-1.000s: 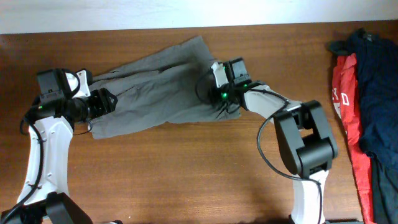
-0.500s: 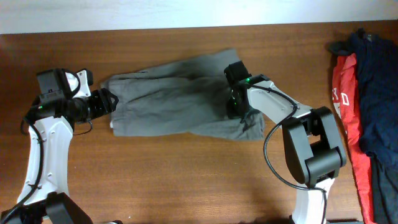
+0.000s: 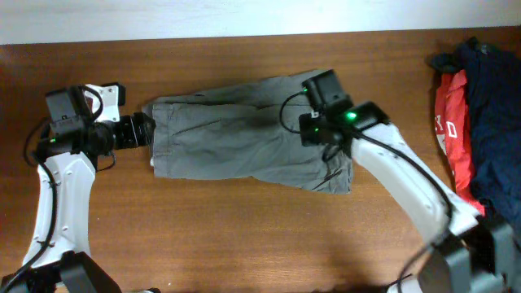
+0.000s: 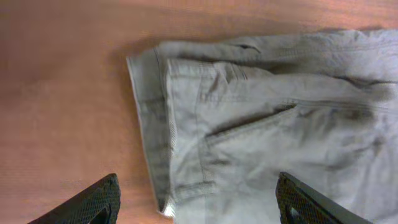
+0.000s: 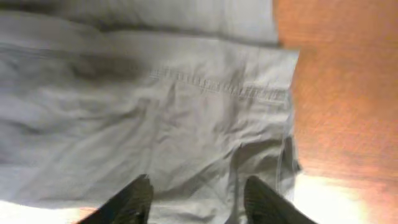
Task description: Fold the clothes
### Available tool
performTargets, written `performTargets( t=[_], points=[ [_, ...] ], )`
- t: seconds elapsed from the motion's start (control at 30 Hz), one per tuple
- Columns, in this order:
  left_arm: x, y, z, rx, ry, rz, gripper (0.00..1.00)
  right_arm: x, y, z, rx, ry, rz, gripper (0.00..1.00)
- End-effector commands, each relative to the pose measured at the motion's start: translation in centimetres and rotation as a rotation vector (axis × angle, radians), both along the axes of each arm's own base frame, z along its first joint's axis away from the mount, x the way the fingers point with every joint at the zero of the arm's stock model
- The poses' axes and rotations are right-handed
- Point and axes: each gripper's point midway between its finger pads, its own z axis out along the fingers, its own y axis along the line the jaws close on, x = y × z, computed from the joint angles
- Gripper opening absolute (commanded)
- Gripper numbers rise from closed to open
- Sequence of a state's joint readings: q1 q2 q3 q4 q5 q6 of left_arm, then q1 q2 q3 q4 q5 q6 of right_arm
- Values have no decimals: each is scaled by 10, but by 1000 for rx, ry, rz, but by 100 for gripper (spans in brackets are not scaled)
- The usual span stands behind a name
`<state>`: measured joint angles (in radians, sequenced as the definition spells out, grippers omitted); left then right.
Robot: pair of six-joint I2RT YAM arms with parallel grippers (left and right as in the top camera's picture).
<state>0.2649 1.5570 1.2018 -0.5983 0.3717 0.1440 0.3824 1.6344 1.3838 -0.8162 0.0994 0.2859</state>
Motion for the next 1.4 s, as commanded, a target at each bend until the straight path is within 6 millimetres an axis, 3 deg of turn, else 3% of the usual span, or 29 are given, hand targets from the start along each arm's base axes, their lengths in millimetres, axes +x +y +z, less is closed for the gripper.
performTargets(
  t=[0.0,0.23,0.6,0.83,1.03,1.17,1.37],
  points=[
    [13,10,-20,75,3,-56,77,8,-13,5,65,-1,-39,57],
    [45,-13,-59,-47,-40,-187,75,17,-33,7,160,12,-82,56],
    [94,-28,-77,-126,-61,-254,68,17,-40,6,159,17,-91,56],
    [98,-23,-95,-73,-13,-224,65,20,-42,8,151,-1,-97,56],
    [98,-22,-97,-66,-9,-219,64,22,-42,9,153,-10,-96,56],
    [95,-27,-105,-74,14,-229,51,23,-42,9,154,-12,-97,56],
    [100,-32,-98,-96,-10,-242,6,23,-42,9,152,-14,-97,56]
  ],
)
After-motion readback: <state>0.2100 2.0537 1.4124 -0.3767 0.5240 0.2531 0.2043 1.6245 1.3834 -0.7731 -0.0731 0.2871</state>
